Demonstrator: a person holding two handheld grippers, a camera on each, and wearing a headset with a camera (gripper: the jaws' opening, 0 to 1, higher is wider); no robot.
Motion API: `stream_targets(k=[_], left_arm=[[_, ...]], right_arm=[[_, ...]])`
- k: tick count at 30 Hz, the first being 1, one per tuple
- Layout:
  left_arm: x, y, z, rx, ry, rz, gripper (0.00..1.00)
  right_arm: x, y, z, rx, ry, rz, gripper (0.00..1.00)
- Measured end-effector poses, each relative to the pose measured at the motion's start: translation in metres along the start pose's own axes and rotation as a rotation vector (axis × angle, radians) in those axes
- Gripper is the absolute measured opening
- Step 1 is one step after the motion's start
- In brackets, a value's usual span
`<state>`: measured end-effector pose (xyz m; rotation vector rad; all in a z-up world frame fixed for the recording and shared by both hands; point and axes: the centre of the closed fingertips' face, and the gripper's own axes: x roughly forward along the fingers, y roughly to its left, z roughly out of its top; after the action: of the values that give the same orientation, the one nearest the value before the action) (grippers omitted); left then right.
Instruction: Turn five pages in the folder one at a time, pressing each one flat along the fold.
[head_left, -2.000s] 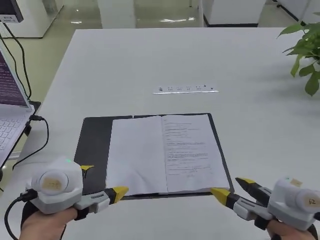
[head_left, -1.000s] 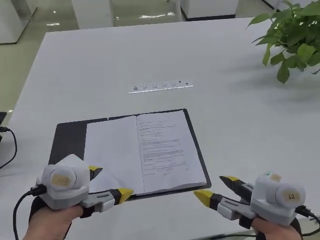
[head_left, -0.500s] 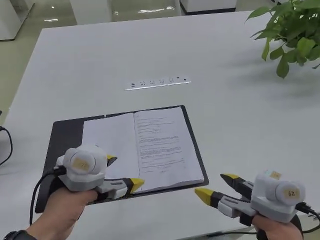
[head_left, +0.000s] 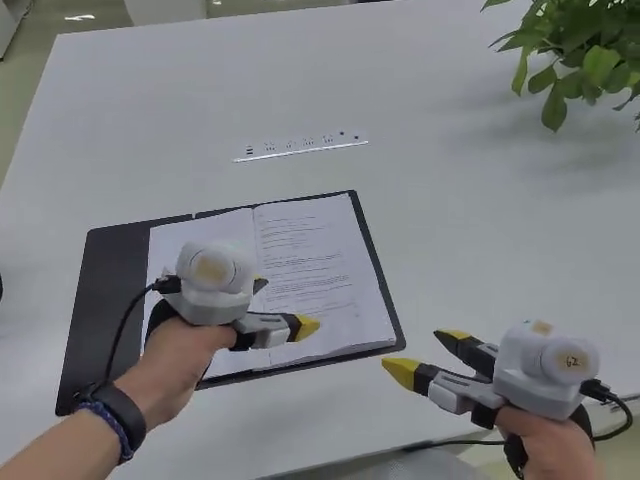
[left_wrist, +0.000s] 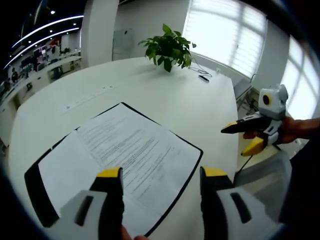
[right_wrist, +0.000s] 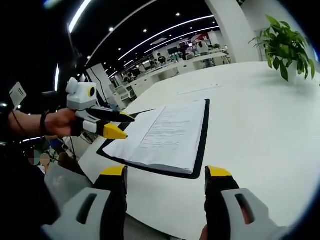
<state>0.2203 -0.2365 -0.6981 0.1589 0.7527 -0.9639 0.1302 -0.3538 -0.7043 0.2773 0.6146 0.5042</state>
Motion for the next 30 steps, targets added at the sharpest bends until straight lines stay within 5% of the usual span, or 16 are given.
stream_targets(k=[10,26,30], left_arm=[[0.04,-0.015,-0.003,0.002,0.037,-0.014,0.62],[0.097,-0.036,0.004,-0.005,0.044,0.028,0.65],[0.108,-0.038,-0.001,0.012,0.065,0.045,0.66]], right_arm=[[-0.002,-0.008,-0.007,0.025,0.011,-0.013,0.61],[-0.001,-0.01,-0.012,0.034,0.035,0.003,0.61],[0.0,-0.009,-0.015,0.027,0.052,0.012,0.61]])
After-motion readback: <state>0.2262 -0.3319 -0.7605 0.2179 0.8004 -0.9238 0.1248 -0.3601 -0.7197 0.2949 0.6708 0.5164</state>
